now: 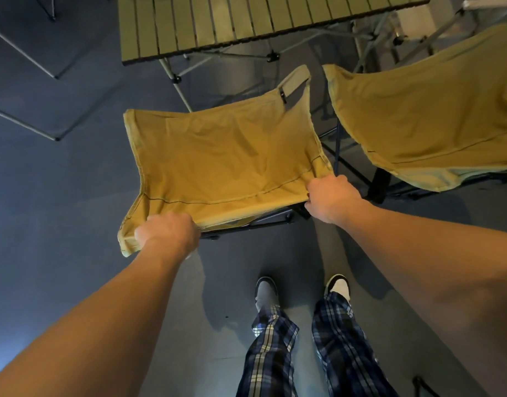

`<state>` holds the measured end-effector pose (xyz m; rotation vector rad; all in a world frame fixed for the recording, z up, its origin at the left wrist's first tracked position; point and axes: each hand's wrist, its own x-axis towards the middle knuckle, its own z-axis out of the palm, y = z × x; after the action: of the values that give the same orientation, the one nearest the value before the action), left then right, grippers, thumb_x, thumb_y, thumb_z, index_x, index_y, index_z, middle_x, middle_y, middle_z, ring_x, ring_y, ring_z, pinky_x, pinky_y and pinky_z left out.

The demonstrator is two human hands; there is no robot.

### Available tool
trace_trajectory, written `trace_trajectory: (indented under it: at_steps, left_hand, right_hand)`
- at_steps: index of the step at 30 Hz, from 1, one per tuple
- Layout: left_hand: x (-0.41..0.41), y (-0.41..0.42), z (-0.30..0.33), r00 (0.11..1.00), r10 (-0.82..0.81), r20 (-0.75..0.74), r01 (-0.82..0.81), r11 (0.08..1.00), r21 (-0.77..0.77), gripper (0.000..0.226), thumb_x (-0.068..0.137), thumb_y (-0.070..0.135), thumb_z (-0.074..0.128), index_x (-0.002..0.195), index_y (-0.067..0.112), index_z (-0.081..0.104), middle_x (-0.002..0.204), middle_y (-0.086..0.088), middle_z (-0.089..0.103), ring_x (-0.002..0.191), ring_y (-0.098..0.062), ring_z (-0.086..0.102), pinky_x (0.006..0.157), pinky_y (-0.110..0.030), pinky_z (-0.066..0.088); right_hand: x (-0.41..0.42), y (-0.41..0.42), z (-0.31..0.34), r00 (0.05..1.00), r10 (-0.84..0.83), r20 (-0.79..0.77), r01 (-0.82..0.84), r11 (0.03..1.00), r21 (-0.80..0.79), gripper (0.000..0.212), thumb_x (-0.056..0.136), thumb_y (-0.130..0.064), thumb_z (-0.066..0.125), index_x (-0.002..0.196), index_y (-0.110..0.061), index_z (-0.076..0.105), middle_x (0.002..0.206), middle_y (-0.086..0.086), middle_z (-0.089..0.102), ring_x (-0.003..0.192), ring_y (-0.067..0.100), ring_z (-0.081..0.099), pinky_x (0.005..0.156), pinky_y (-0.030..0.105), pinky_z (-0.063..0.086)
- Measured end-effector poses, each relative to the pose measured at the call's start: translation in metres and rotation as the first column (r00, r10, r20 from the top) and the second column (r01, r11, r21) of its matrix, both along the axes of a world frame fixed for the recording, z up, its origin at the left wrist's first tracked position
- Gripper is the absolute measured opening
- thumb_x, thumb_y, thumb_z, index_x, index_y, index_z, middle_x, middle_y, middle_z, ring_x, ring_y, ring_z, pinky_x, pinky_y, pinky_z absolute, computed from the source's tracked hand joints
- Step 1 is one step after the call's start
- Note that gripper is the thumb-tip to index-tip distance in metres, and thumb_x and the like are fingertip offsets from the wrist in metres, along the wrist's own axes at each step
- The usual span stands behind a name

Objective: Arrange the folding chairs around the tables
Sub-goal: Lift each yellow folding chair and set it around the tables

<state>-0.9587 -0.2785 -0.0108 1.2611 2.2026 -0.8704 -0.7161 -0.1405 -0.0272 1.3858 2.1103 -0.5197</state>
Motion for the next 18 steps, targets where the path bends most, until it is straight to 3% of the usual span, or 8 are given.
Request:
trace_trajectory:
  at_steps: [3, 5, 7, 11, 15, 18]
  left_hand:
    - [0.031, 0.036, 0.018, 0.978, -0.17, 0.121, 0.168, 0.986, 0.023, 0.043, 0.096, 0.054, 0.041, 0.112, 0.02, 0.061, 0.09, -0.002, 0.059, 0.085, -0.027, 0.059, 0.07, -0.033, 0.049]
    - [0.059, 0.061, 0.027, 0.94, -0.246, 0.238, 0.233, 0.969, 0.084, 0.045, 0.096, 0.056, 0.041, 0.12, 0.023, 0.058, 0.105, -0.005, 0.063, 0.092, -0.028, 0.061, 0.079, -0.037, 0.053]
    - [0.091, 0.083, 0.038, 0.897, -0.318, 0.308, 0.275, 0.945, 0.175, 0.04, 0.098, 0.052, 0.042, 0.122, 0.025, 0.058, 0.108, -0.005, 0.064, 0.092, -0.027, 0.06, 0.078, -0.036, 0.051]
    - [0.179, 0.108, 0.056, 0.783, -0.506, 0.362, 0.425, 0.86, 0.282, 0.03, 0.098, 0.033, 0.039, 0.115, 0.025, 0.062, 0.095, -0.005, 0.059, 0.085, -0.029, 0.055, 0.073, -0.034, 0.048]
    - [0.285, 0.097, 0.062, 0.626, -0.649, 0.432, 0.575, 0.758, 0.306, 0.03, 0.094, 0.033, 0.037, 0.11, 0.032, 0.062, 0.105, -0.004, 0.065, 0.094, -0.031, 0.061, 0.081, -0.043, 0.056]
    - [0.368, 0.066, 0.065, 0.509, -0.722, 0.47, 0.681, 0.671, 0.294, 0.026, 0.095, 0.031, 0.039, 0.107, 0.032, 0.062, 0.101, -0.003, 0.065, 0.09, -0.029, 0.06, 0.081, -0.045, 0.055]
  right_hand:
    - [0.018, -0.006, 0.005, 0.988, -0.058, -0.145, 0.053, 0.998, -0.04, 0.039, 0.093, -0.023, 0.056, 0.131, -0.019, 0.048, 0.124, 0.011, 0.053, 0.11, 0.036, 0.049, 0.079, 0.043, 0.049]
    - [0.038, -0.013, 0.015, 0.952, -0.129, -0.279, 0.112, 0.991, -0.076, 0.047, 0.092, -0.017, 0.057, 0.137, -0.023, 0.045, 0.134, 0.005, 0.049, 0.116, 0.033, 0.05, 0.09, 0.047, 0.051]
    - [0.066, -0.02, 0.028, 0.898, -0.237, -0.372, 0.21, 0.971, -0.111, 0.057, 0.093, -0.014, 0.056, 0.145, -0.025, 0.038, 0.139, 0.004, 0.046, 0.12, 0.029, 0.051, 0.094, 0.046, 0.049]
    - [0.148, -0.044, 0.049, 0.788, -0.527, -0.32, 0.494, 0.85, -0.183, 0.057, 0.097, -0.019, 0.052, 0.15, -0.023, 0.031, 0.113, 0.008, 0.06, 0.099, 0.031, 0.059, 0.081, 0.046, 0.054]
    - [0.246, -0.104, 0.059, 0.641, -0.726, -0.248, 0.698, 0.686, -0.205, 0.05, 0.097, -0.026, 0.05, 0.146, -0.024, 0.039, 0.134, 0.011, 0.053, 0.113, 0.034, 0.054, 0.09, 0.044, 0.05]
    - [0.321, -0.168, 0.067, 0.497, -0.846, -0.193, 0.829, 0.529, -0.182, 0.048, 0.093, -0.03, 0.05, 0.141, -0.027, 0.045, 0.133, 0.009, 0.054, 0.117, 0.034, 0.053, 0.092, 0.041, 0.049]
